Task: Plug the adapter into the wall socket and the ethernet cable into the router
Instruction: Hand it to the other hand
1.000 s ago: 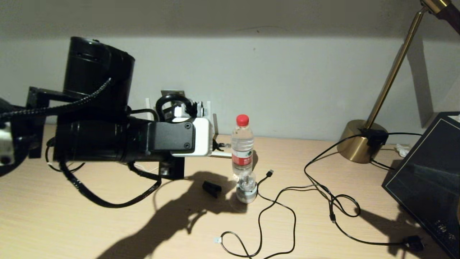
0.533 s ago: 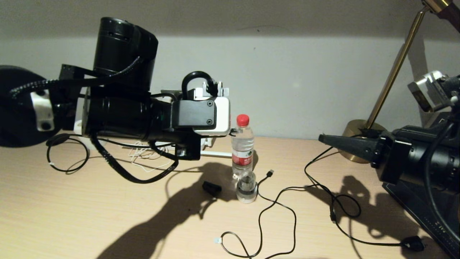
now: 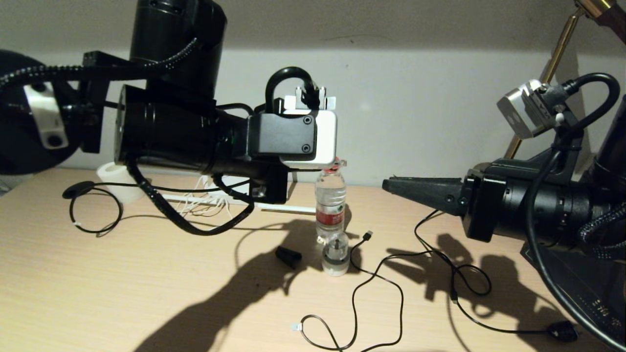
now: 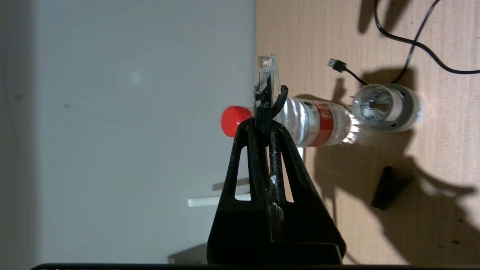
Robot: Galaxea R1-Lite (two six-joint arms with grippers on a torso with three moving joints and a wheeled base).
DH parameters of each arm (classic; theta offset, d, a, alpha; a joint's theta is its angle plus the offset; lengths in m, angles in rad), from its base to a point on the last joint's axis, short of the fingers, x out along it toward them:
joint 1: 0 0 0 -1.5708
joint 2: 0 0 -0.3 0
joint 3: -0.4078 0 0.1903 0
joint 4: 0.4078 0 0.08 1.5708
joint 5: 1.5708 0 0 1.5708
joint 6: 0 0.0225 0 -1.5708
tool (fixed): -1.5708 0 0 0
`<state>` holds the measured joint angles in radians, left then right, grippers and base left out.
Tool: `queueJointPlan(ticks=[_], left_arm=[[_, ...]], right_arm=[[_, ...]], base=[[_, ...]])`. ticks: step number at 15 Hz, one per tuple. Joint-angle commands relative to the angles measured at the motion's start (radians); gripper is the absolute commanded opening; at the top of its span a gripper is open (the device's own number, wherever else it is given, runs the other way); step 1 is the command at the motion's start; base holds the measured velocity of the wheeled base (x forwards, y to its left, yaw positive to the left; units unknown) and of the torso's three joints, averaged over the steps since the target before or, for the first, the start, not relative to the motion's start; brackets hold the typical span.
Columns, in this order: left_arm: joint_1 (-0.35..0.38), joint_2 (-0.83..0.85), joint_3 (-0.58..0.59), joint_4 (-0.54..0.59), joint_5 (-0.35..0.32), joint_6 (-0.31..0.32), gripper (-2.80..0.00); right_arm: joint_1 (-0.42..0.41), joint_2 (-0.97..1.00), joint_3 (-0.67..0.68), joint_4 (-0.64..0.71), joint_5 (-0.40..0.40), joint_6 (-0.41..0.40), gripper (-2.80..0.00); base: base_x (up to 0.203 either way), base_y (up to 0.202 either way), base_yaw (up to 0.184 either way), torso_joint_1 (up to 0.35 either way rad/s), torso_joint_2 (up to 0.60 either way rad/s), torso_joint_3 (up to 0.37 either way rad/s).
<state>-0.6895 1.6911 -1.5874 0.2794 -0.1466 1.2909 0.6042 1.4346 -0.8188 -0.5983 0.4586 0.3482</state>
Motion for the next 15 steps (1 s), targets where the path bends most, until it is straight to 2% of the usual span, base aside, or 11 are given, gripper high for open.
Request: queueJointPlan(ticks=[1, 7, 11, 15], left_arm=[[-0.013, 0.001, -0.014, 0.013, 0.001, 0.025, -2.80], [-0.026, -0.005, -0.024, 0.008, 0.001, 0.103, -2.80], [-0.048, 0.000, -0.050, 0.012, -0.002, 0.107, -2.80], [-0.085, 0.001, -0.046, 0.012, -0.004, 0.107, -2.80]], right_arm=[[0.022, 0.001, -0.023, -0.002, -0.016, 0.001, 0.00], [0.028, 0.033, -0.045, -0.006, -0.058, -0.001, 0.00], [0.029, 0.059, -0.056, -0.008, -0.057, -0.001, 0.00], [0.029, 0.087, -0.060, -0.070, -0.057, 0.003, 0.00]], base=[[0.000, 0.000, 0.000, 0.000, 0.00, 0.000], [0.000, 0.000, 0.000, 0.000, 0.00, 0.000], [0.000, 0.000, 0.000, 0.000, 0.00, 0.000], [0.000, 0.000, 0.000, 0.000, 0.00, 0.000]])
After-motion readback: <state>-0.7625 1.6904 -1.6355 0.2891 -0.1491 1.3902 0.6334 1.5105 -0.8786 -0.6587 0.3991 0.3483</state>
